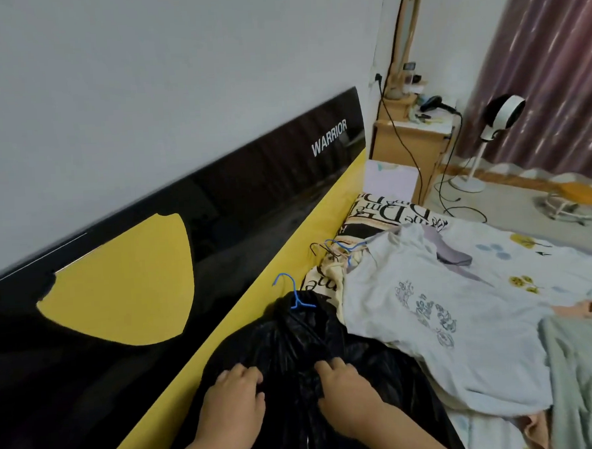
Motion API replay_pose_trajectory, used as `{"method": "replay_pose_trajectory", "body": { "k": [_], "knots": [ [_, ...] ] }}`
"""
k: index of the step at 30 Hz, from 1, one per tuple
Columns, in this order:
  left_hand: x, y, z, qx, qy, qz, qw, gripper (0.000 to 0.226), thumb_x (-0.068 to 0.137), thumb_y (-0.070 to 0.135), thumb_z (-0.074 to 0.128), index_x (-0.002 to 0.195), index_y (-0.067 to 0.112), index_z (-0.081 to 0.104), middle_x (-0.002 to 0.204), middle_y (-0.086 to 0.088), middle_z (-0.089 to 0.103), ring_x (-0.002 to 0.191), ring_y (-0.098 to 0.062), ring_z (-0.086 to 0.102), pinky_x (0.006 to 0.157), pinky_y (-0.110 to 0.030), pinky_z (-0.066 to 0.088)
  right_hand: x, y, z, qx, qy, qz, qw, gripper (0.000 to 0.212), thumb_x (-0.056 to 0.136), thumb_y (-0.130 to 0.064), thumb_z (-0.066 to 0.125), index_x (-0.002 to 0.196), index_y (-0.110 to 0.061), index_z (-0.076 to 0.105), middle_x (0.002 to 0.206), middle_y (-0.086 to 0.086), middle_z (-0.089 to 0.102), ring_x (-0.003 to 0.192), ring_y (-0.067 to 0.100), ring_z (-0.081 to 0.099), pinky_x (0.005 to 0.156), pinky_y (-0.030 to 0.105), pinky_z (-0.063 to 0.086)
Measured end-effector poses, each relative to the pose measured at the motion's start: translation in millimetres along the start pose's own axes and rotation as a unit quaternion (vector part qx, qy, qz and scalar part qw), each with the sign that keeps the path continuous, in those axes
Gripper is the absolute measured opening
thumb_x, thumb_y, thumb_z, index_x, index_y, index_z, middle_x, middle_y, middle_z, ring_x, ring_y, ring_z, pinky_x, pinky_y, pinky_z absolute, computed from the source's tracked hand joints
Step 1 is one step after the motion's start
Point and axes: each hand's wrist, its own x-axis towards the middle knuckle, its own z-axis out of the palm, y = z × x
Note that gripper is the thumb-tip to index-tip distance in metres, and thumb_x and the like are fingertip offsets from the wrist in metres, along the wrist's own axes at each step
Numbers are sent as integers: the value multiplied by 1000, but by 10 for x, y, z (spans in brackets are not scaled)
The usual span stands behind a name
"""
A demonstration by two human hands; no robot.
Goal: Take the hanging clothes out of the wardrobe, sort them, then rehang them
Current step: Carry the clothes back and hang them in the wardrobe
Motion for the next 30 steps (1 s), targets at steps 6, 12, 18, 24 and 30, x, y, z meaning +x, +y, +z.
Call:
{"method": "replay_pose_trajectory", "body": {
  "k": [6, 12, 18, 24, 30],
  "knots": [
    [917, -207, 211, 53, 29, -14, 998, 47, 97, 29, 40, 142, 22, 28, 149, 3, 26, 139, -16, 23, 113, -27, 25, 1101, -91, 124, -7, 23, 42, 999, 75, 94, -16, 45, 151, -21, -3, 156, 14, 4, 141, 32, 17, 110, 42, 29],
    [1446, -327, 465, 97, 26, -10, 995, 63, 98, 16, 37, 150, 14, 1, 158, -5, 1, 146, -19, 1, 119, -29, 8, 1683, -92, 306, 9, 56, 81, 995, 77, 94, -11, 40, 148, -16, -15, 158, 11, -12, 146, 25, 4, 113, 39, 26],
    [1703, -281, 588, 81, 32, -45, 995, 57, 98, 34, 40, 146, 9, 19, 142, -4, 43, 126, -16, 46, 101, -26, 40, 1799, -70, 419, 4, 38, 65, 997, 69, 98, -20, 35, 149, -13, -11, 152, 8, 22, 135, 26, 30, 108, 40, 31],
    [1558, -242, 484, -1, 7, -81, 997, 40, 92, 48, 47, 121, 21, 50, 118, 3, 63, 111, -15, 59, 85, -27, 45, 1526, 11, 242, 44, 82, 39, 995, 55, 96, -22, 38, 147, -18, 17, 141, 6, 37, 128, 26, 38, 102, 39, 36],
    [1044, -133, 147, -87, 25, -54, 994, 24, 87, 54, 51, 83, 30, 49, 85, 8, 60, 91, -13, 62, 65, -26, 41, 977, 232, 121, 120, 247, 10, 962, 70, 77, -49, 32, 137, -14, 37, 136, 4, 41, 126, 20, 42, 105, 27, 36]
  ]
}}
